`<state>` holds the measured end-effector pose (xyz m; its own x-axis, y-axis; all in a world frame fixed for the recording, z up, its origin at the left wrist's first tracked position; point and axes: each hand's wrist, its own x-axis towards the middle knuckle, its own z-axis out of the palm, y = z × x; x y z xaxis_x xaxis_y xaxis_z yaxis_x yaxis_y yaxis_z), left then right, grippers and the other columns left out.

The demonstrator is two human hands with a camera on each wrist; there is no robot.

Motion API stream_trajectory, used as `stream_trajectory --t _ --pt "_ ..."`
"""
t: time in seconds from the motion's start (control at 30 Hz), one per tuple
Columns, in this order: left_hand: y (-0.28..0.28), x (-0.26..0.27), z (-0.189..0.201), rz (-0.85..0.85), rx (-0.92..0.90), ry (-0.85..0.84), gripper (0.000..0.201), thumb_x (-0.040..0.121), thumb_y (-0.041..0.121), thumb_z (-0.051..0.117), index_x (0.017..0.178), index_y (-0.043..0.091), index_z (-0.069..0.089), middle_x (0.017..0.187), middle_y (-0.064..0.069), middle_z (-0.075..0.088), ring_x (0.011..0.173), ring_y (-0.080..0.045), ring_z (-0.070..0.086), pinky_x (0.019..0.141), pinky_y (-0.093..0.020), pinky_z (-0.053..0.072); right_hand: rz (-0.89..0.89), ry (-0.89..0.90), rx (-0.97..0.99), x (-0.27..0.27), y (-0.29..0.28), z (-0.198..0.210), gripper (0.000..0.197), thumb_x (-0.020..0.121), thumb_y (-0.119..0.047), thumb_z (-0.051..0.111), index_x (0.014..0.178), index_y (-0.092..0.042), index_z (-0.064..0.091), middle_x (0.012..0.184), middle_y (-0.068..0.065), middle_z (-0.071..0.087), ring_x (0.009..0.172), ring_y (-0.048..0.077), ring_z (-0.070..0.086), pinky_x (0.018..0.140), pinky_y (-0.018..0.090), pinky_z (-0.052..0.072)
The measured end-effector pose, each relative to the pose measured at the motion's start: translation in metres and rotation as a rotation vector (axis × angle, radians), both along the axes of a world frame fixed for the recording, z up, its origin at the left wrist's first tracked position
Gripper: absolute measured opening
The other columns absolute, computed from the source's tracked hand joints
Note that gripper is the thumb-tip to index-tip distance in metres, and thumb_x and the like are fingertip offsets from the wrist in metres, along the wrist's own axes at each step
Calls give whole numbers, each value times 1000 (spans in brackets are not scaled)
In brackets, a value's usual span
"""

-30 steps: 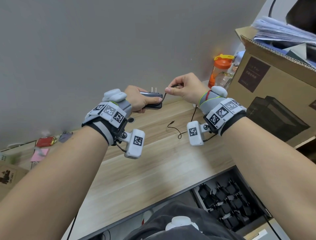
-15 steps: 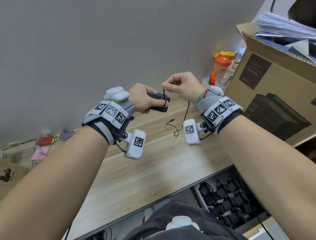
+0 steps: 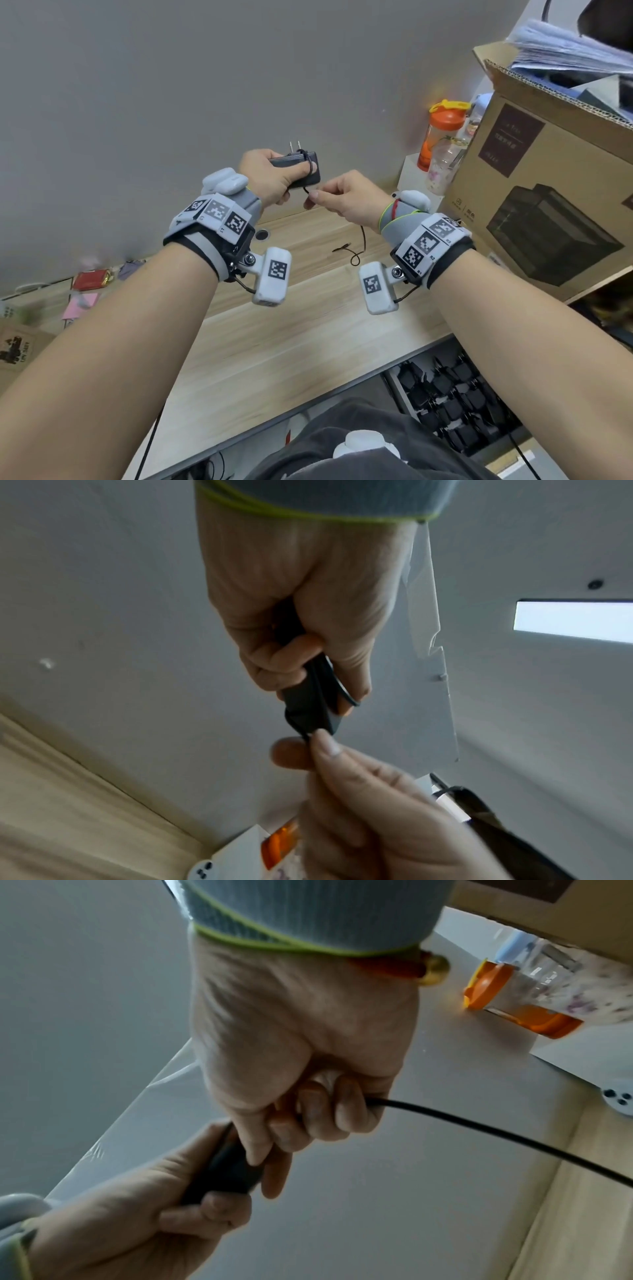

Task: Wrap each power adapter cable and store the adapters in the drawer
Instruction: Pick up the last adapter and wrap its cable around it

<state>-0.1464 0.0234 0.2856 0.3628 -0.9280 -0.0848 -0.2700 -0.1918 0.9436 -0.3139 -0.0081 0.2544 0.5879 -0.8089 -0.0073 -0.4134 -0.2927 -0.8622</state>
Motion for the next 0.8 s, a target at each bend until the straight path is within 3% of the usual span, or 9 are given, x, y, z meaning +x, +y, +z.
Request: stream_trajectory --t 0.13,0.3,0.37,0.47,0.53,0.63,0.8 --pt "0 8 -8 -45 76 -138 40 65 38 87 83 15 61 69 -8 65 44 -19 49 45 -27 39 3 41 -62 -4 -1 16 22 95 -30 64 87 -15 78 42 -11 32 45 8 25 47 19 20" --pt "4 7 -11 -172 151 -222 55 47 56 84 80 20 62 69 -8 66 52 -21 52 54 -32 40 -4 24 -122 -10 -12 25 22 87 -32 73 81 -11 77 61 5 38 56 12 27 50 24 21" --pt "5 6 -10 -221 168 -228 56 43 56 83 81 20 63 67 -6 64 52 -21 52 53 -32 39 -27 -14 -123 -13 -17 28 21 86 -30 75 79 -10 76 59 1 42 55 9 30 51 21 25" --pt "6 1 -8 -306 165 -218 44 56 45 88 81 19 62 66 -1 62 48 -19 52 45 -24 37 -61 -84 -136 -16 -25 32 16 85 -24 77 78 -9 74 58 -3 49 52 2 35 54 14 30" --pt "7 -3 -6 -357 154 -204 35 67 33 88 81 18 60 65 -1 61 47 -18 50 40 -20 34 -96 -144 -122 -17 -31 32 15 85 -22 77 73 -16 71 59 -1 49 52 1 36 55 14 33" --pt "8 -10 -2 -400 109 -180 32 71 27 87 81 15 58 64 -4 61 46 -18 48 37 -19 32 -128 -165 -84 -20 -38 25 16 88 -21 73 73 -17 68 56 -8 50 49 -2 39 53 11 35" --pt "4 -14 3 -341 22 -72 32 74 23 85 83 13 57 67 -7 60 41 -15 46 35 -17 30 -135 -190 57 -19 -36 5 27 99 -31 56 85 -11 68 53 -7 36 48 11 30 47 24 24"
